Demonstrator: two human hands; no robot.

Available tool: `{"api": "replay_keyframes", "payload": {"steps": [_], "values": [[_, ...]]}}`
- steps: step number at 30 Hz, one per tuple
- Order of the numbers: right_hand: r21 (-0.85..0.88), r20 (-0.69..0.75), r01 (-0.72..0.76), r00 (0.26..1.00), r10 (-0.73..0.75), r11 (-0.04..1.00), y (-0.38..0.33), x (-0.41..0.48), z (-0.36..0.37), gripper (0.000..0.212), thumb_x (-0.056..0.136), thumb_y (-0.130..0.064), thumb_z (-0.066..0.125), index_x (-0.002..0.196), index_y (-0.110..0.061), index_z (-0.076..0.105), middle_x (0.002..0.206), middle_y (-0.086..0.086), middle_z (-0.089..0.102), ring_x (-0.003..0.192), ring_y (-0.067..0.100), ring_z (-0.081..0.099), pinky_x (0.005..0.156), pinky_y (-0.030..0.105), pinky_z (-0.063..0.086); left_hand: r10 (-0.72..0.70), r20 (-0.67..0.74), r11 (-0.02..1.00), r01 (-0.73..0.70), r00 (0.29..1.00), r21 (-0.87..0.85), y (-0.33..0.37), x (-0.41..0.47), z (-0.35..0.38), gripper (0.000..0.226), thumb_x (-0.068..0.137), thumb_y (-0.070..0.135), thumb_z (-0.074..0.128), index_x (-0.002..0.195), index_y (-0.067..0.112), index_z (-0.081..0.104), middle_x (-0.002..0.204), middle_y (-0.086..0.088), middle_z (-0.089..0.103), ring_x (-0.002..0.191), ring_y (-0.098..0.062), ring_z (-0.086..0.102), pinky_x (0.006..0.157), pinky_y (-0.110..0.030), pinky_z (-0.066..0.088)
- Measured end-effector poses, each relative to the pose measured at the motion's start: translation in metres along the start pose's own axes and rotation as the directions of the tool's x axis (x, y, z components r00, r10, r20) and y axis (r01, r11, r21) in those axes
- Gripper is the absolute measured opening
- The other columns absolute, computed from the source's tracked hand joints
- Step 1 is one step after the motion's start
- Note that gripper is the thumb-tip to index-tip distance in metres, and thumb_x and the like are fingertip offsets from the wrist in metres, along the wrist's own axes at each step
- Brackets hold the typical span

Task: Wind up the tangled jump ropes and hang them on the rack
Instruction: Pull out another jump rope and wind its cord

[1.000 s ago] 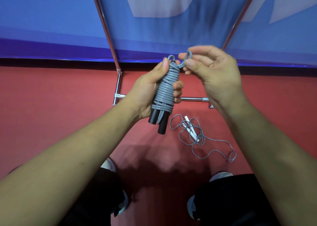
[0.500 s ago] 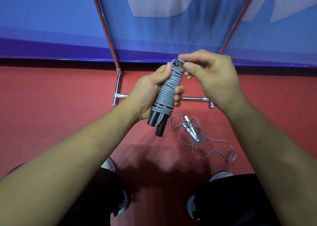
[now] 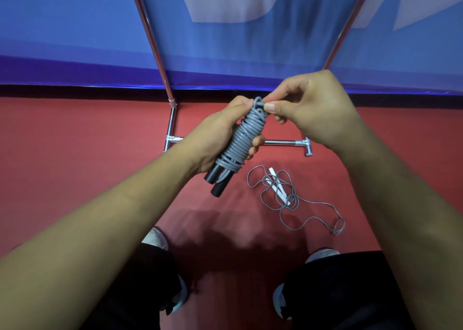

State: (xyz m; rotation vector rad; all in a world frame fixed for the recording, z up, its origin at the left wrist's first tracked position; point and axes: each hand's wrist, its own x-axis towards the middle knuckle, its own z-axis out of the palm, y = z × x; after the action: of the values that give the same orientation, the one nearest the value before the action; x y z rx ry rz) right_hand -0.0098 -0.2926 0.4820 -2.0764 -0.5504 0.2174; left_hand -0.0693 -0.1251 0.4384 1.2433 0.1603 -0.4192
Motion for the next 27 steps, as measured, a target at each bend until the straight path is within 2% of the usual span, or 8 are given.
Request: {"api": "replay_keyframes", "payload": {"steps": [4, 10, 12, 15, 21, 23, 25, 27], "values": [[-0.068, 0.021, -0.008, 1.000, 0.010, 0.998, 0.000, -0.001, -0.002, 0.002, 0.084, -0.008, 0.075, 0.085, -0.010, 0.076, 0.065, 0.001, 0.070, 0.057, 0.005, 0.062, 0.061, 0.020, 0.051, 0.004, 0.008, 0.999, -0.004, 1.000, 0.034, -0.003, 0.001, 0.001, 0.020, 0.106, 0.035, 0.038, 0.088, 0.024, 0.040, 0.063, -0.012, 0.051, 0.060, -0.024, 0.047, 0.060, -0.037, 0.034], [-0.179, 0.002, -0.020, 1.000, 0.020, 0.984, 0.002, -0.001, 0.001, 0.009, 0.081, -0.013, 0.076, 0.078, -0.022, 0.074, 0.057, -0.011, 0.064, 0.059, 0.003, 0.059, 0.068, 0.029, 0.052, 0.014, -0.001, 0.992, -0.014, 1.000, 0.127, -0.003, 0.004, 0.002, 0.019, 0.107, 0.032, 0.039, 0.092, 0.021, 0.038, 0.061, -0.011, 0.052, 0.057, -0.024, 0.048, 0.055, -0.033, 0.037], [-0.115, -0.003, -0.010, 1.000, 0.009, 0.993, 0.003, -0.002, 0.005, 0.014, 0.082, -0.009, 0.074, 0.091, -0.021, 0.074, 0.062, -0.009, 0.064, 0.060, 0.005, 0.059, 0.072, 0.033, 0.055, 0.019, -0.008, 0.991, -0.018, 1.000, 0.133, -0.002, 0.005, 0.000, 0.019, 0.106, 0.032, 0.040, 0.092, 0.021, 0.039, 0.061, -0.012, 0.052, 0.057, -0.024, 0.048, 0.056, -0.033, 0.038], [-0.100, 0.012, 0.047, 0.999, -0.046, 0.994, 0.004, -0.002, 0.007, 0.029, 0.087, -0.008, 0.069, 0.113, -0.020, 0.073, 0.074, -0.011, 0.066, 0.062, -0.002, 0.058, 0.073, 0.021, 0.049, 0.029, 0.038, 0.997, -0.032, 0.999, 0.075, 0.001, 0.005, -0.003, 0.019, 0.104, 0.036, 0.042, 0.091, 0.022, 0.041, 0.064, -0.012, 0.052, 0.060, -0.024, 0.050, 0.060, -0.034, 0.039], [0.045, -0.120, 0.001, 0.993, 0.005, 0.999, 0.004, 0.002, 0.013, 0.011, 0.084, -0.003, 0.072, 0.084, -0.014, 0.072, 0.061, -0.009, 0.065, 0.053, 0.002, 0.059, 0.060, 0.019, 0.051, 0.095, 0.132, 0.995, -0.096, 0.987, 0.000, 0.001, 0.002, -0.011, 0.025, 0.093, 0.021, 0.053, 0.113, 0.013, 0.042, 0.076, -0.015, 0.054, 0.067, -0.026, 0.051, 0.064, -0.036, 0.043], [0.098, -0.074, -0.006, 0.997, 0.013, 0.995, 0.003, 0.003, 0.011, 0.003, 0.086, -0.003, 0.071, 0.084, -0.005, 0.072, 0.062, 0.002, 0.067, 0.055, 0.008, 0.062, 0.061, 0.023, 0.053, 0.102, 0.130, 0.992, -0.110, 0.986, 0.062, 0.002, 0.002, -0.013, 0.028, 0.090, 0.016, 0.056, 0.114, 0.014, 0.043, 0.075, -0.015, 0.055, 0.065, -0.025, 0.052, 0.061, -0.032, 0.046], [0.177, -0.027, -0.026, 0.999, 0.031, 0.984, 0.003, 0.004, 0.008, 0.017, 0.090, -0.011, 0.070, 0.085, 0.005, 0.071, 0.067, 0.016, 0.068, 0.060, 0.020, 0.066, 0.069, 0.034, 0.058, 0.094, 0.132, 0.984, -0.113, 0.987, 0.140, 0.005, 0.000, -0.016, 0.029, 0.088, 0.016, 0.057, 0.114, 0.014, 0.044, 0.074, -0.014, 0.057, 0.063, -0.023, 0.053, 0.058, -0.028, 0.047], [0.230, 0.037, -0.061, 0.998, 0.054, 0.971, 0.003, 0.004, 0.006, 0.021, 0.091, -0.013, 0.071, 0.087, 0.008, 0.069, 0.068, 0.019, 0.068, 0.062, 0.024, 0.067, 0.072, 0.039, 0.059, 0.077, 0.153, 0.964, -0.113, 0.985, 0.241, 0.010, -0.003, -0.020, 0.027, 0.088, 0.017, 0.059, 0.111, 0.016, 0.045, 0.071, -0.011, 0.059, 0.062, -0.022, 0.052, 0.056, -0.026, 0.046]]}}
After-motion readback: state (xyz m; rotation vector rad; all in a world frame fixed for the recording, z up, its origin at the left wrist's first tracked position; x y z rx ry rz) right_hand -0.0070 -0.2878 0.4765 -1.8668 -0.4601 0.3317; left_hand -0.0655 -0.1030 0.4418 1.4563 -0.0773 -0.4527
